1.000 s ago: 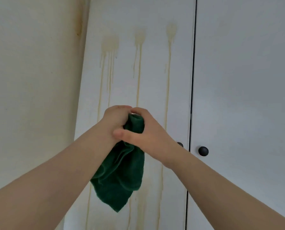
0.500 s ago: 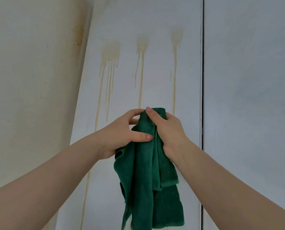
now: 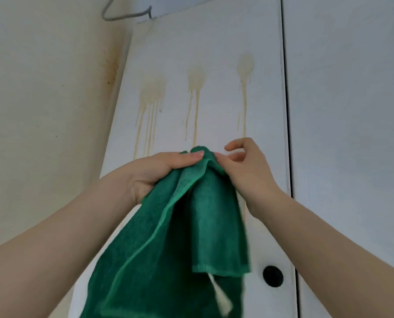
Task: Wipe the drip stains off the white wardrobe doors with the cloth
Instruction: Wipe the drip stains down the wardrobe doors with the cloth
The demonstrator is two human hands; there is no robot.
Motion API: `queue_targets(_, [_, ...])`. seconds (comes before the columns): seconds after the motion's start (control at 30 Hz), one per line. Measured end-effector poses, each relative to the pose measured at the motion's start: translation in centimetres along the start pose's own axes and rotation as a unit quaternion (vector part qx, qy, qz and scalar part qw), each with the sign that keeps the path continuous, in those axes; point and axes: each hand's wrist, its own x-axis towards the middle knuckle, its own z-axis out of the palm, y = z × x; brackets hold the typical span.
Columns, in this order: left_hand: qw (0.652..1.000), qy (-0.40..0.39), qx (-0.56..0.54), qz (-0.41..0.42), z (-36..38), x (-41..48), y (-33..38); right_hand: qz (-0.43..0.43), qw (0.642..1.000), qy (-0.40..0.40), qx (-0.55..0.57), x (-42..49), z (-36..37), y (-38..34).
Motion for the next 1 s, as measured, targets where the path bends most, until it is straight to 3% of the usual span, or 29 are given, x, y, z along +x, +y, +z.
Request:
queue_targets(0.07, [0.998, 0.0, -0.065, -0.019, 0.1, 0.3, 0.6, -0.046, 0.998, 0.006, -0.047, -0.5, 0.4, -0.6])
queue_targets(0.27, [0.994, 0.014, -0.105, 0.024, -0.6, 1.7, 2.1, 0.07, 0.98, -0.183, -0.027, -0.6, 1.3, -2.6])
queue_targets(0.33, [0.995, 0.004, -0.075, 0.063, -0.9, 0.9, 2.7, 0.111, 0.974, -0.184, 0.069, -0.2, 1.3, -3.2])
queue_targets(0.43, [0.984, 0.024, -0.075, 0.158, -2.7, 0.0, 3.9, 0.197, 0.929, -0.151, 0.276, 0.1, 0.8, -3.8])
queue_targets(0.5, [0.968, 0.119, 0.008, 0.223, -4.1, 0.0, 4.1, 0.218, 0.908, -0.114, 0.34, 0.1, 0.6, -4.1])
queue_targets(0.57, [0.92, 0.23, 0.172, 0.266, -5.2, 0.3, 3.8, 0.208, 0.908, -0.074, 0.355, -0.2, 0.7, -4.8])
queue_targets(0.67, [0.774, 0.34, 0.459, 0.273, -5.3, 0.6, 3.7, 0.155, 0.926, -0.01, 0.344, -0.4, 1.4, -6.3])
queue_targets(0.7, [0.754, 0.356, 0.485, 0.263, -4.9, 0.5, 3.9, 0.139, 0.929, -0.001, 0.343, -0.5, 1.7, -7.0])
queue_targets(0.73, [0.793, 0.341, 0.44, 0.25, -4.2, 0.1, 4.1, 0.128, 0.929, -0.003, 0.347, -0.4, 2.0, -7.5])
queue_targets(0.77, [0.876, 0.291, 0.326, 0.206, -3.4, -0.4, 4.3, 0.123, 0.926, -0.008, 0.356, -0.3, 2.4, -8.0])
queue_targets(0.8, [0.951, 0.204, 0.187, 0.136, -2.9, -0.7, 4.6, 0.122, 0.921, -0.015, 0.369, -0.1, 2.8, -8.2])
queue_targets(0.83, [0.988, 0.11, 0.079, 0.072, -2.6, -1.2, 4.9, 0.124, 0.915, -0.024, 0.383, -0.2, 3.2, -8.6])
queue_targets(0.9, [1.0, 0.001, -0.013, 0.025, -2.6, -1.8, 5.0, 0.131, 0.901, -0.036, 0.411, -0.2, 3.7, -8.9])
queue_targets(1.0, [0.998, -0.036, -0.04, 0.014, -2.3, -2.5, 5.0, 0.133, 0.886, -0.024, 0.445, 0.1, 3.2, -8.8])
